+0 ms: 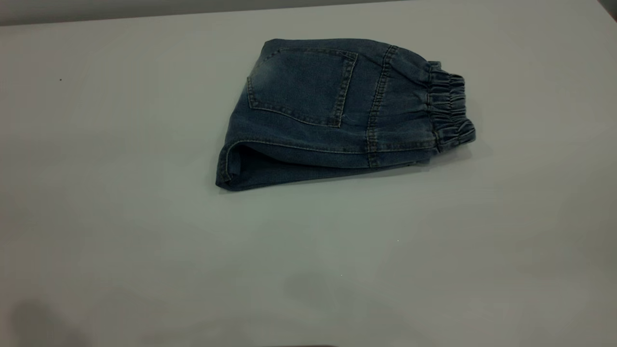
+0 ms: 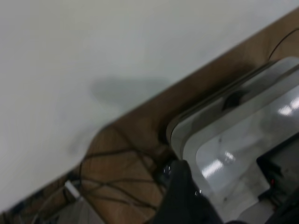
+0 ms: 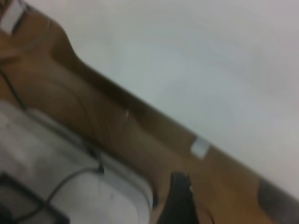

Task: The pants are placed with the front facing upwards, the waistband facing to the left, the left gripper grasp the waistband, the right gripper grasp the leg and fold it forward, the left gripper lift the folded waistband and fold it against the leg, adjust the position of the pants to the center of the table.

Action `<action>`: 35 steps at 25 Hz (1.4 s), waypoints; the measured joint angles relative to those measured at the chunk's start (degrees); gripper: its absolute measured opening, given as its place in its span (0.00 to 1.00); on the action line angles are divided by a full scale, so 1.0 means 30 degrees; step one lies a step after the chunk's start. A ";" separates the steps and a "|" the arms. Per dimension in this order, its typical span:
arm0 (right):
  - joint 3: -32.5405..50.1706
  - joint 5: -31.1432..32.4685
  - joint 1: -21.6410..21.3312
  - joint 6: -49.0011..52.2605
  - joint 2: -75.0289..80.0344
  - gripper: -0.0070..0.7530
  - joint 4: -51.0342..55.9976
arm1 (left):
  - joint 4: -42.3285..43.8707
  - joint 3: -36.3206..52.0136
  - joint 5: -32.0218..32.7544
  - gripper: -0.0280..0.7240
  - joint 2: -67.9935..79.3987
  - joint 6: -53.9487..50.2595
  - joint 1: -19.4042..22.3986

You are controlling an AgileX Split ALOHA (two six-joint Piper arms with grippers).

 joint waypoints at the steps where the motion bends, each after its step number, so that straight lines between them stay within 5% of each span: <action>1: 0.0114 -0.0142 0.0000 0.0049 -0.0771 0.67 0.0000 | 0.0177 0.0541 -0.0048 0.79 -0.0297 -0.0162 0.0000; 7: 0.0225 -0.0234 0.0000 0.0787 -0.3165 0.67 -0.0700 | 0.0675 0.2459 -0.0456 0.79 -0.2084 -0.0566 0.0000; 29: 0.0225 -0.0234 -0.0050 0.0906 -0.3883 0.67 -0.0725 | 0.2121 0.2524 -0.0494 0.79 -0.6601 -0.1620 0.0000; 35: 0.0225 -0.0234 -0.4307 0.0906 -0.4232 0.67 -0.0671 | 0.1979 0.2524 -0.0434 0.79 -0.8096 -0.1620 0.0882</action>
